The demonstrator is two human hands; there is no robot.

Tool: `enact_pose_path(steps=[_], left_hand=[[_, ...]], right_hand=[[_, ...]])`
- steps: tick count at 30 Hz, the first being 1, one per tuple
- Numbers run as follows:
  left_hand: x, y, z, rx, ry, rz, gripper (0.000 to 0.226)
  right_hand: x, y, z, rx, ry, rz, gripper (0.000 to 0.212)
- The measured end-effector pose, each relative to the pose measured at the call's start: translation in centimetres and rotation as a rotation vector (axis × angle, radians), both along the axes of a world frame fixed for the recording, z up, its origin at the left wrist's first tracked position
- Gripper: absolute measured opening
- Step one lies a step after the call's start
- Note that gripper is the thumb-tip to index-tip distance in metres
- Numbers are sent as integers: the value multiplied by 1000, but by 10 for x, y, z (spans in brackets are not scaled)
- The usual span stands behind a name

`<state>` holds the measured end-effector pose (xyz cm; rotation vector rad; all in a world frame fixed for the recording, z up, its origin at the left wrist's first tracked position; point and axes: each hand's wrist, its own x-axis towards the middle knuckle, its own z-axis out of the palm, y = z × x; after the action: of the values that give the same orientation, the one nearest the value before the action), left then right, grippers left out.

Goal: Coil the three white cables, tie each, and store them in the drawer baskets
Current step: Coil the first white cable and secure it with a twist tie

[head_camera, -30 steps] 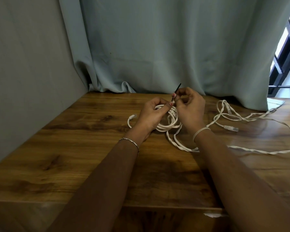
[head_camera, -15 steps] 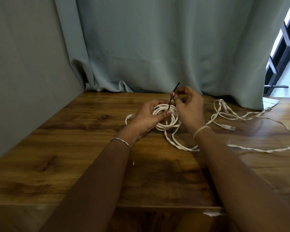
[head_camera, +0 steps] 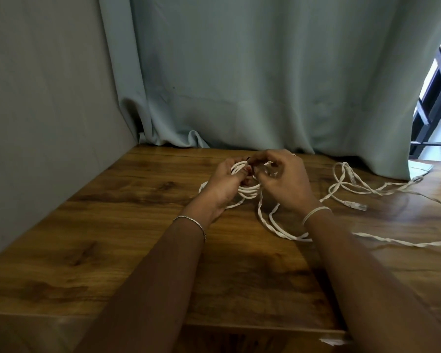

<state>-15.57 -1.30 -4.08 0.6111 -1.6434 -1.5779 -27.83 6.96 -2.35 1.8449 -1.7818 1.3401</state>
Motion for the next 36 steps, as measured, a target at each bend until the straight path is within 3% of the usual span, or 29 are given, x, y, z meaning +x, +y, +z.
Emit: enact_pose_path(steps=[6, 12, 21, 27, 33, 36], left_hand=[[0, -1, 3, 38, 29, 21, 27], [0, 0, 5, 75, 51, 18, 29], [3, 1, 6, 8, 18, 17, 28], [4, 3, 5, -19, -16, 27, 24], [4, 5, 5, -13, -15, -3, 25], [4, 6, 6, -25, -16, -3, 24]], right_hand=[[1, 4, 2, 35, 100, -28, 38], [1, -1, -1, -2, 148, -62, 15], [-2, -6, -2, 10, -74, 16, 12], [0, -6, -3, 44, -117, 24, 15], [2, -5, -3, 26, -126, 6, 33], [2, -2, -4, 45, -32, -23, 41]])
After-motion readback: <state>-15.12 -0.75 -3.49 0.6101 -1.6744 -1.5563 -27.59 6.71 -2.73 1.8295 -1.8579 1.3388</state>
